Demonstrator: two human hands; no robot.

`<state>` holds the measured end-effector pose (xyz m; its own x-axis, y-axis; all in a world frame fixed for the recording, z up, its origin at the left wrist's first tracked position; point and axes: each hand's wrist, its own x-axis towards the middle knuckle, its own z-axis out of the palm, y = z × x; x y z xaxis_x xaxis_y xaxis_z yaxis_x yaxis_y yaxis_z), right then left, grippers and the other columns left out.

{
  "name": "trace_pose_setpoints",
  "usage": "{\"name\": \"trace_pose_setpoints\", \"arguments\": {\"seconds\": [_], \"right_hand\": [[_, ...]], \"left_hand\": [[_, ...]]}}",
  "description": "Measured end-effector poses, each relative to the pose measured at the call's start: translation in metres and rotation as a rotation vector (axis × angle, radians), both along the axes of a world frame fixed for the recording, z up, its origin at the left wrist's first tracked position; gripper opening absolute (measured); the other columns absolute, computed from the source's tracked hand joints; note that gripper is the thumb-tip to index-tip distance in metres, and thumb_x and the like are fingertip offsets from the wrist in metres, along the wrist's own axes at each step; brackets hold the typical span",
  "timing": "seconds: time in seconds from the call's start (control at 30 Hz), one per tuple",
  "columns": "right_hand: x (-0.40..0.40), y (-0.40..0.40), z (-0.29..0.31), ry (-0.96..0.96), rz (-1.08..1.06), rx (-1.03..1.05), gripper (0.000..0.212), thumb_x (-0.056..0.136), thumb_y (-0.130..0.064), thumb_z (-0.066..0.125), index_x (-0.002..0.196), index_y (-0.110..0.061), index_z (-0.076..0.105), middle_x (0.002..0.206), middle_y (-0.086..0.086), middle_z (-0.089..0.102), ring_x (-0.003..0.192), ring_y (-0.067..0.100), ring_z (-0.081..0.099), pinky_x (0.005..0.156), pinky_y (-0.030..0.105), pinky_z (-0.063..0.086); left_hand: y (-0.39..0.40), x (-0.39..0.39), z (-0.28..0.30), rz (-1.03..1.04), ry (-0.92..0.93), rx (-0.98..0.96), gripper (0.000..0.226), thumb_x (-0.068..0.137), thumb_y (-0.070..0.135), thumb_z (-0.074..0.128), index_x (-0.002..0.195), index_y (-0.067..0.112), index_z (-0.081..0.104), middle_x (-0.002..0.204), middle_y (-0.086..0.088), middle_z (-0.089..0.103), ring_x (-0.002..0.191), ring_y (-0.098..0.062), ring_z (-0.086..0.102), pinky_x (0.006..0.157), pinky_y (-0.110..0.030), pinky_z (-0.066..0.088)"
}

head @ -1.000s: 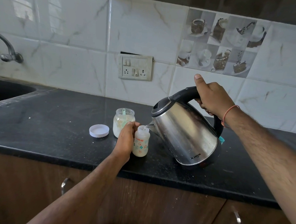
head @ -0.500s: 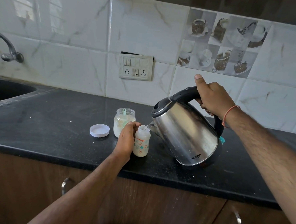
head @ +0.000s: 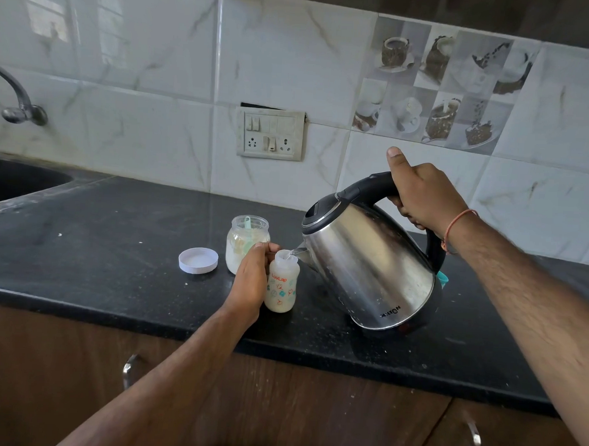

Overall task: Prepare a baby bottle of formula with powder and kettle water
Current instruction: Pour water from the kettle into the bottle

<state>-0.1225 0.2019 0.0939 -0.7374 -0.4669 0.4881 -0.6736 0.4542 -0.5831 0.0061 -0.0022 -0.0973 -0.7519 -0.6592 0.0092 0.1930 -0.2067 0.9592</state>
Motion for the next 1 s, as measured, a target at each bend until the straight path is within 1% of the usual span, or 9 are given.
{"name": "trace_pose_setpoints", "arguments": {"seconds": [0.2, 0.37, 0.53, 0.63, 0.8, 1.0], "right_hand": [[-0.0005, 0.0007, -0.0004, 0.003, 0.001, 0.003, 0.083, 0.107, -0.074, 0.031, 0.056, -0.013, 0.057, 0.042, -0.003, 0.049, 0.041, 0.021, 0.043, 0.054, 0.030, 0.038], [-0.0014, 0.0011, -0.0006, 0.001, 0.000, 0.003, 0.084, 0.106, -0.075, 0.031, 0.058, -0.012, 0.057, 0.043, -0.003, 0.050, 0.043, 0.022, 0.043, 0.055, 0.030, 0.038], [-0.0013, 0.0006, -0.0008, 0.009, 0.003, 0.006, 0.083, 0.107, -0.074, 0.030, 0.057, -0.013, 0.057, 0.043, -0.003, 0.049, 0.041, 0.020, 0.043, 0.056, 0.031, 0.038], [-0.0012, 0.0005, -0.0009, 0.009, 0.003, 0.004, 0.083, 0.107, -0.074, 0.031, 0.057, -0.013, 0.058, 0.042, -0.003, 0.050, 0.040, 0.020, 0.043, 0.056, 0.031, 0.038], [-0.0006, 0.0007, -0.0005, 0.008, 0.005, 0.009, 0.084, 0.107, -0.073, 0.031, 0.056, -0.013, 0.056, 0.043, -0.003, 0.049, 0.038, 0.018, 0.041, 0.056, 0.031, 0.038], [0.0009, 0.0000, 0.0005, -0.001, 0.002, 0.007, 0.083, 0.107, -0.073, 0.031, 0.054, -0.014, 0.055, 0.042, -0.002, 0.049, 0.038, 0.019, 0.040, 0.056, 0.031, 0.038]], "left_hand": [[-0.0001, -0.0006, -0.0004, 0.008, -0.015, 0.001, 0.038, 0.113, 0.032, 0.035, 0.112, 0.015, 0.069, 0.108, -0.002, 0.083, 0.107, -0.020, 0.073, 0.087, -0.037, 0.052], [0.0001, -0.0009, 0.0001, 0.017, -0.032, -0.011, 0.039, 0.113, 0.033, 0.034, 0.111, 0.016, 0.070, 0.104, 0.001, 0.083, 0.108, -0.020, 0.073, 0.085, -0.036, 0.052], [-0.0012, -0.0024, -0.0019, 0.020, -0.042, -0.036, 0.041, 0.114, 0.033, 0.033, 0.113, 0.016, 0.070, 0.106, 0.000, 0.083, 0.111, -0.022, 0.073, 0.085, -0.037, 0.052], [-0.0030, -0.0042, -0.0039, 0.021, -0.051, -0.054, 0.041, 0.113, 0.034, 0.033, 0.117, 0.015, 0.070, 0.112, -0.003, 0.081, 0.114, -0.024, 0.072, 0.088, -0.037, 0.052], [-0.0035, -0.0049, -0.0046, 0.028, -0.057, -0.059, 0.041, 0.114, 0.034, 0.033, 0.119, 0.015, 0.069, 0.114, -0.003, 0.081, 0.113, -0.022, 0.071, 0.085, -0.036, 0.051], [-0.0053, -0.0074, -0.0069, 0.034, -0.056, -0.060, 0.042, 0.111, 0.035, 0.035, 0.123, 0.013, 0.069, 0.116, -0.005, 0.081, 0.116, -0.026, 0.072, 0.092, -0.040, 0.053]]}}
